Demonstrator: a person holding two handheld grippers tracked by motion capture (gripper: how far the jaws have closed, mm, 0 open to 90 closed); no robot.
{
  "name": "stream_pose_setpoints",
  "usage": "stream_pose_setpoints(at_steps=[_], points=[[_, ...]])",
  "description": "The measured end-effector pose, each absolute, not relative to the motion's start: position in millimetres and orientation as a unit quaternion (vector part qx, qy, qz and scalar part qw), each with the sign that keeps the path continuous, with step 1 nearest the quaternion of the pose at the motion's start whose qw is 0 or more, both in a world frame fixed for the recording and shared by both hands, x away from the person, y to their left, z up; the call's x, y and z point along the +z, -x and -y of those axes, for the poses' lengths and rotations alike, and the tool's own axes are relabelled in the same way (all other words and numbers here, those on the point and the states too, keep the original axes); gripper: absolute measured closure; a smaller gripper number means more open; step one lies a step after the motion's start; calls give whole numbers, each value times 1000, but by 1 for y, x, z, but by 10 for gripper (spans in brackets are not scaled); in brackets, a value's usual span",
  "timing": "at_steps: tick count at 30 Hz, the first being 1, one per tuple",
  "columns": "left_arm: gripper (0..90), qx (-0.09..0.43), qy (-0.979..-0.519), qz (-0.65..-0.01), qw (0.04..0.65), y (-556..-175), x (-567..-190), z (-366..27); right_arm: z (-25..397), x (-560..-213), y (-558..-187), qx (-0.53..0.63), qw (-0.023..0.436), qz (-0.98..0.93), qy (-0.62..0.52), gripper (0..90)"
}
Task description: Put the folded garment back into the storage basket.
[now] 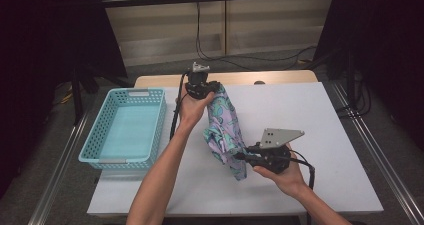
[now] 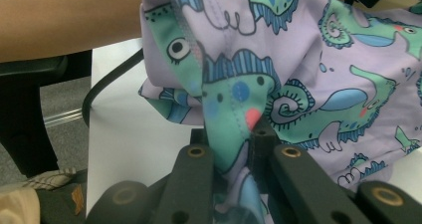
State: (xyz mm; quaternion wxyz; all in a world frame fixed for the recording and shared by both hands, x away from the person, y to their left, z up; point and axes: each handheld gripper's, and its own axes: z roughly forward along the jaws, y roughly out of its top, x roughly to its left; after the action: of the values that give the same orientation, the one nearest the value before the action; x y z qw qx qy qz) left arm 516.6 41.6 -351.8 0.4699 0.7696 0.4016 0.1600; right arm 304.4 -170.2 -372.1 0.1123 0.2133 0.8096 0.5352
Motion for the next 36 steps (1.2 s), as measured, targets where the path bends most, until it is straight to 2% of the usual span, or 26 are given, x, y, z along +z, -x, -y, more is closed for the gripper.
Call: stream_pose_setpoints(at_steps=[36], points=[[824, 204, -751, -417, 469, -507, -309, -110, 110, -338, -319, 566, 105, -804, -150, 838]])
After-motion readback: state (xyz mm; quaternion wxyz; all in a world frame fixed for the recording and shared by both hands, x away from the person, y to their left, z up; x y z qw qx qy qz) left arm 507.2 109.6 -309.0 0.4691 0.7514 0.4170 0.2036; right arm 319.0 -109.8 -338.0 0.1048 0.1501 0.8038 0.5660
